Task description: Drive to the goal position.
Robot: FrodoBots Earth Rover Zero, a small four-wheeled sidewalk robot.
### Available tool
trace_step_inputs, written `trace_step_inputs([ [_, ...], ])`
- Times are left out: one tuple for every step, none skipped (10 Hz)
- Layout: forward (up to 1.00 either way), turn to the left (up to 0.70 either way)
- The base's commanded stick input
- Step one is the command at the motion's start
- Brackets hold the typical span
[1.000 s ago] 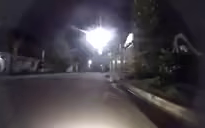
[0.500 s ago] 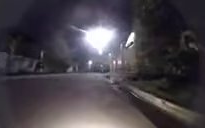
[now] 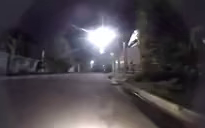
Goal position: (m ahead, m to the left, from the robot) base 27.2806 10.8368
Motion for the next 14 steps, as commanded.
trace_step_inputs([
  [0.70, 0.00],
  [0.70, 0.00],
  [0.70, 0.00],
  [0.70, 0.00],
  [0.70, 0.00],
  [0.70, 0.00],
  [0.70, 0.00],
  [0.70, 0.00],
  [0.70, 0.00],
  [0.70, 0.00],
  [0.70, 0.00],
  [0.70, -0.15],
  [0.70, -0.35],
  [0.70, -0.35],
])
